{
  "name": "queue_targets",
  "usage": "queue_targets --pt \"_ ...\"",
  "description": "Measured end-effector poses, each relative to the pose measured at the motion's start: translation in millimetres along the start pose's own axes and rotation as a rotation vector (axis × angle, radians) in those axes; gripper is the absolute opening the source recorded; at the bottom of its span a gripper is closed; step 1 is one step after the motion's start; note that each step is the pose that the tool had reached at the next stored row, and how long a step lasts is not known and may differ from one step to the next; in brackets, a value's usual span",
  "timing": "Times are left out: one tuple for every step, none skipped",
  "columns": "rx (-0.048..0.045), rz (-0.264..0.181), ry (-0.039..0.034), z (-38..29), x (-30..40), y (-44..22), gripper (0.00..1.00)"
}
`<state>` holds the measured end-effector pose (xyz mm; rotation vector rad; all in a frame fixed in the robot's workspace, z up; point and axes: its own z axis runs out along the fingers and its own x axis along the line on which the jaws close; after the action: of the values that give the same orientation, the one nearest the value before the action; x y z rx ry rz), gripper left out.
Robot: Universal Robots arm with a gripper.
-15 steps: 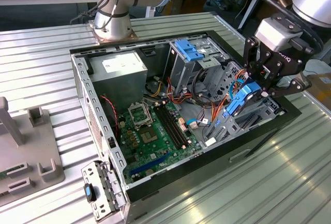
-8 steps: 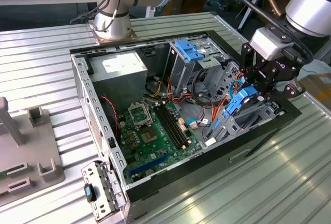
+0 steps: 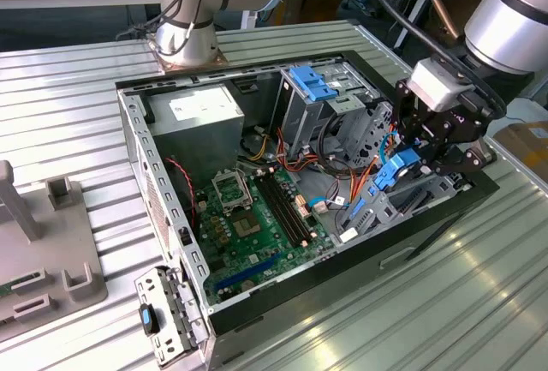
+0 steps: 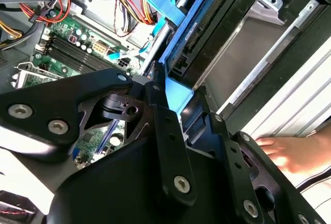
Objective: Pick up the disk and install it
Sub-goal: 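Insert the disk into the insertion slot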
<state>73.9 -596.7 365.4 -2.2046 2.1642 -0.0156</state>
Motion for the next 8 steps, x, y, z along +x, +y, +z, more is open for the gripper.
queue_targets --pt "0.0000 0.000 0.0001 0.0 0.0 0.0 0.36" --pt "0.0000 0.000 0.0003 0.0 0.0 0.0 0.36" --pt "0.0000 0.000 0.0002 0.0 0.0 0.0 0.36" --pt "0.0001 0.000 0.0001 0.1 0.0 -0.1 0.38" --pt "0.0001 0.000 0.0001 0.1 0.0 -0.1 0.44" --pt "0.0001 0.000 0.0002 0.1 0.0 0.0 0.44" --pt "0.0000 0.000 0.0002 0.0 0.0 0.0 0.44" --pt "0.0000 0.000 0.0002 0.0 0.0 -0.1 0.44"
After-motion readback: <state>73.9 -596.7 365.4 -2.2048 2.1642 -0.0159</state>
